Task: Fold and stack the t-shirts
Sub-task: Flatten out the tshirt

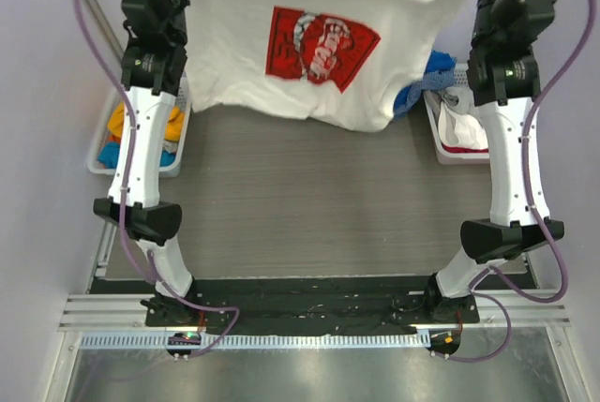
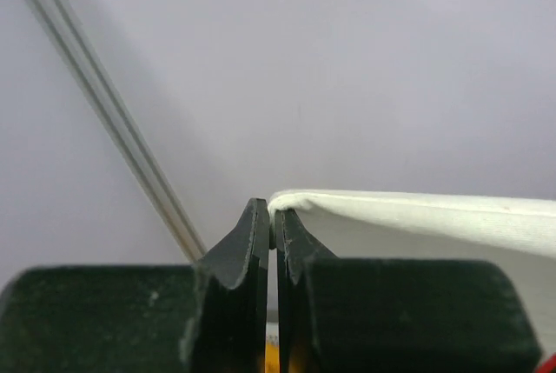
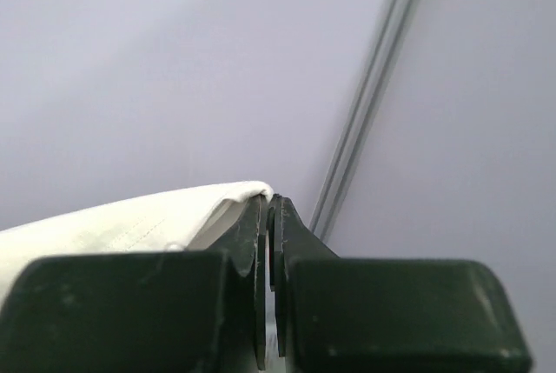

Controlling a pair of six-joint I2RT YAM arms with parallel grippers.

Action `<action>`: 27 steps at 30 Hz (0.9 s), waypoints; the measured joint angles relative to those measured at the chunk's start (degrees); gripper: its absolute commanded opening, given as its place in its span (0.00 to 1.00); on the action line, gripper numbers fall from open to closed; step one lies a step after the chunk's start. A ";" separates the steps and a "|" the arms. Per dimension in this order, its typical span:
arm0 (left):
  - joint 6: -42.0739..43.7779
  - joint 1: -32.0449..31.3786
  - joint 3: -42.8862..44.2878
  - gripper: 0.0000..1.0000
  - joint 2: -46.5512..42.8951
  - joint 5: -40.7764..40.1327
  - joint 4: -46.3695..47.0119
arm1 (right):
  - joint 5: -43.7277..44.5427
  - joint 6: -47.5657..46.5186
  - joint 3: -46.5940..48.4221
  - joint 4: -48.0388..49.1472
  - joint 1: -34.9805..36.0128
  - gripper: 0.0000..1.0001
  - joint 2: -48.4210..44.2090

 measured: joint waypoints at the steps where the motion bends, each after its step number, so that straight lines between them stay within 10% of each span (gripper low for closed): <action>1: -0.33 -0.09 1.42 0.00 -0.52 0.00 0.72 | 0.31 -0.76 3.13 1.88 0.00 0.01 0.50; 6: -1.73 -0.39 -7.15 0.00 -14.21 0.98 5.86 | 0.76 -3.13 5.44 10.27 0.02 0.01 -4.72; 16: -2.34 -0.70 -37.86 0.00 -42.97 4.96 13.03 | -0.96 -2.01 -21.92 15.08 0.07 0.01 -32.48; 27: -1.60 -0.70 -67.21 0.00 -48.98 6.49 2.43 | -0.24 -1.16 -54.01 2.89 0.04 0.01 -46.38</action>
